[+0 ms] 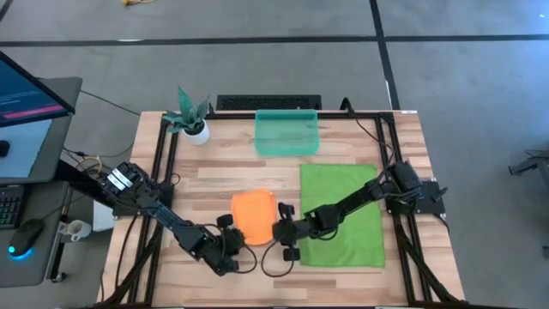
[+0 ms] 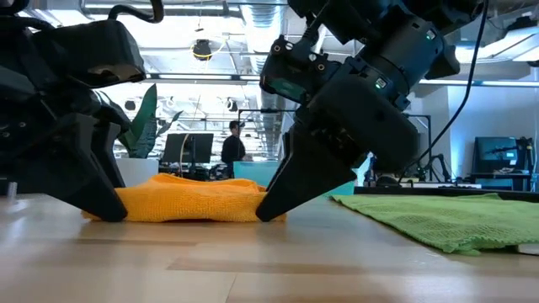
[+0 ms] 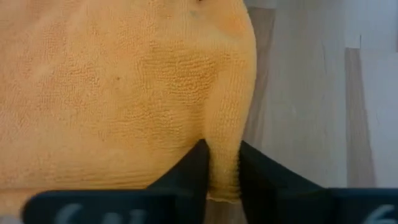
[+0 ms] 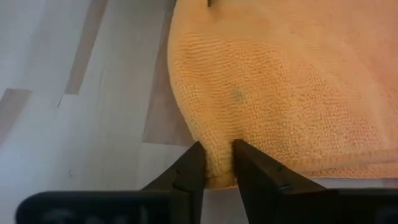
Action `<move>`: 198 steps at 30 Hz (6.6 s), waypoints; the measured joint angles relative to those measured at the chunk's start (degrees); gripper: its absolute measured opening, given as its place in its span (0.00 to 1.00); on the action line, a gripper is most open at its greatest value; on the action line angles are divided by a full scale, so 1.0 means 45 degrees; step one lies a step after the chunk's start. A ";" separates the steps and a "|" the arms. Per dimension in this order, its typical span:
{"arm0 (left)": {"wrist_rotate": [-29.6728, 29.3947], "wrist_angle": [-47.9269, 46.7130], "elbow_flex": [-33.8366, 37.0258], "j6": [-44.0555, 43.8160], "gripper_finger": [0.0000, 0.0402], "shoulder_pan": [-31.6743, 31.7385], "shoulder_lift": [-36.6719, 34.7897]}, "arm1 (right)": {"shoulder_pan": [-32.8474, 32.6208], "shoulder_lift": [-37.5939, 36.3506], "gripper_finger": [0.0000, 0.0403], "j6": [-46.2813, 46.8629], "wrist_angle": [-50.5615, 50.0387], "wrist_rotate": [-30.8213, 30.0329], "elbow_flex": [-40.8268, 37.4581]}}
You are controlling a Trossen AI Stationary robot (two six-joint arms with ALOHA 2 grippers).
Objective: Roll microfiber towels into tight, uniform cylinder then place into a basket
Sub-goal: Roll the orange towel
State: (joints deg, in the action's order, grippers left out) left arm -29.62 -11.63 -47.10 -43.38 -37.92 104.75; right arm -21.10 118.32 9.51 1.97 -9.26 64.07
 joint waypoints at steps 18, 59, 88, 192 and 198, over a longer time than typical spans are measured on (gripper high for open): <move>0.4205 -0.0851 -0.1751 -0.2669 0.02 0.0155 0.0065 | -0.0257 -0.0562 0.06 0.3076 -0.0015 0.3884 -0.0024; 0.6638 -0.1027 -0.2087 -0.3815 0.03 0.1342 0.0028 | 0.3585 -0.0591 0.02 1.1468 0.0473 0.9264 -0.0039; 0.7367 -0.1373 -0.2024 -0.4460 0.02 0.1292 -0.0942 | 0.1389 -0.0650 0.02 1.1100 -0.0851 0.7291 0.0010; 0.0728 -0.0390 -0.1747 -0.0855 0.00 0.0531 0.0811 | -0.0634 -0.3700 0.39 0.4701 -0.2359 0.1335 -0.0622; 0.0761 -0.0362 -0.1743 -0.1195 0.00 0.0531 0.0811 | -0.1068 -0.3192 0.35 0.3878 -0.1116 0.0695 -0.0554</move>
State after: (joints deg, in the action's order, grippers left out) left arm -26.20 -13.26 -54.94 -48.75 -35.53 108.40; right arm -25.91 103.95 26.96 -3.05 -6.13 61.58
